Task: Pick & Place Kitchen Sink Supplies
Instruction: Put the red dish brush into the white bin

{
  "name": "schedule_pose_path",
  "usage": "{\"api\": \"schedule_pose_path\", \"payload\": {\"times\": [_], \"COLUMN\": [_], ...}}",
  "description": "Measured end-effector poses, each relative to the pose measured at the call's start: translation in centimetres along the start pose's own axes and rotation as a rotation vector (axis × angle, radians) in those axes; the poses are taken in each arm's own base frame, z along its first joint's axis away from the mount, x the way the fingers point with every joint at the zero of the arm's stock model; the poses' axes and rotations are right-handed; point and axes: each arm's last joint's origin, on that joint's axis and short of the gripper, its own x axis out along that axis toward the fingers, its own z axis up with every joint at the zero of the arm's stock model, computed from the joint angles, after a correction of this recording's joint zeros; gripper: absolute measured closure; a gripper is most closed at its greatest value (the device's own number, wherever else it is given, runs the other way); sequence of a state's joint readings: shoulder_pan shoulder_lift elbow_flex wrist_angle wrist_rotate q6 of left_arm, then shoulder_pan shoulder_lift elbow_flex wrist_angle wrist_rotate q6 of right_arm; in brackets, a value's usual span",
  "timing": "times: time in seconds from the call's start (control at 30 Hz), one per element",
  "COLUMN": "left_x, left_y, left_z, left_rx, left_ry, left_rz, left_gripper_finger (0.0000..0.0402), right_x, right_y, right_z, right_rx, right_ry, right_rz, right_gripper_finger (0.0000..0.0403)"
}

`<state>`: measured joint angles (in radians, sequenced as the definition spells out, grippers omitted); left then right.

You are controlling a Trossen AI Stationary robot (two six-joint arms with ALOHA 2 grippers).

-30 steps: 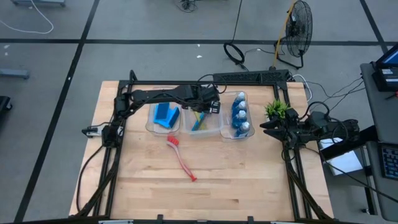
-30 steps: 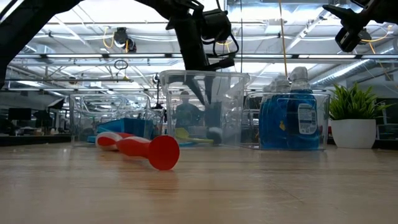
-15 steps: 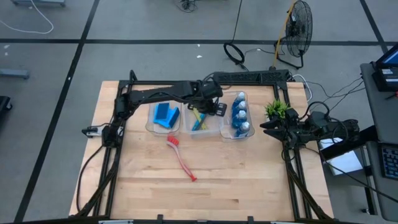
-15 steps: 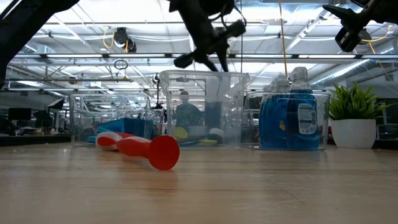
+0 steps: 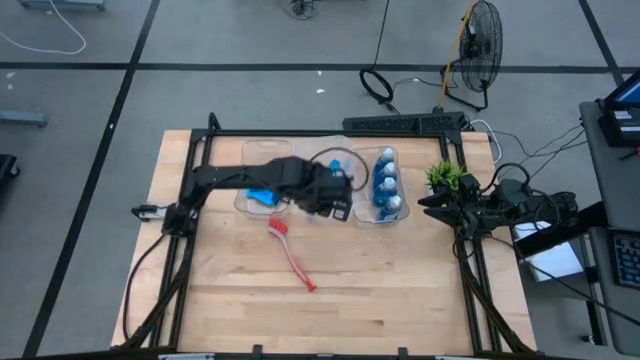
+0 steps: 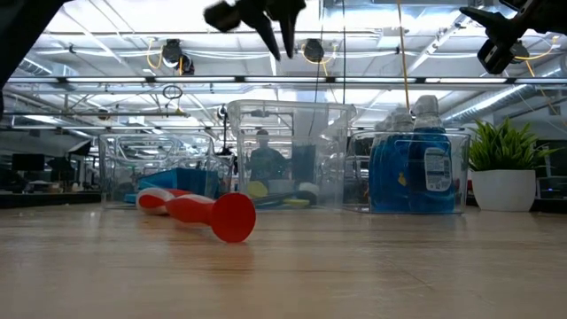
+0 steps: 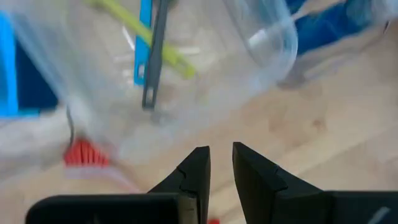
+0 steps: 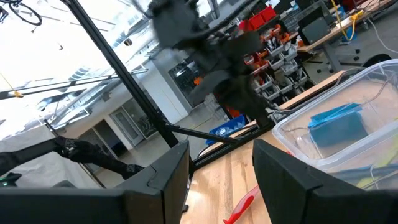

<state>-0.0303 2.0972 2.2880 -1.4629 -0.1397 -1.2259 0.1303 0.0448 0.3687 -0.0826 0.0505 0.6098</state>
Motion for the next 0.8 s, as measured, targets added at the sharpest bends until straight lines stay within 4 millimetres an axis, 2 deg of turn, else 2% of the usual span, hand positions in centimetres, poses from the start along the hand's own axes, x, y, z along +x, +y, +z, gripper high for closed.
{"api": "schedule_pose_path", "payload": {"times": [0.2, 0.33, 0.57, 0.8], "left_x": [-0.6, -0.7, -0.4, 2.4], "left_y": [-0.4, -0.9, -1.0, 0.0], "left_z": [-5.1, -7.6, -10.1, -12.2], "left_rx": [-0.052, -0.081, -0.15, -0.245], "left_ry": [0.064, 0.08, 0.05, 0.073], "left_rz": [0.087, 0.089, 0.118, 0.257], "left_gripper_finger": [0.033, 0.033, 0.033, 0.033], "right_x": [0.0, 0.0, 0.0, 0.0], "right_y": [0.0, 0.0, 0.0, 0.0], "right_z": [0.0, 0.0, 0.0, 0.0], "right_rx": [0.0, 0.0, 0.0, 0.0], "right_ry": [0.0, 0.001, 0.001, 0.001], "right_rz": [0.0, 0.0, 0.0, -0.001], "right_gripper_finger": [0.0236, 0.0236, 0.0236, 0.0236]}}
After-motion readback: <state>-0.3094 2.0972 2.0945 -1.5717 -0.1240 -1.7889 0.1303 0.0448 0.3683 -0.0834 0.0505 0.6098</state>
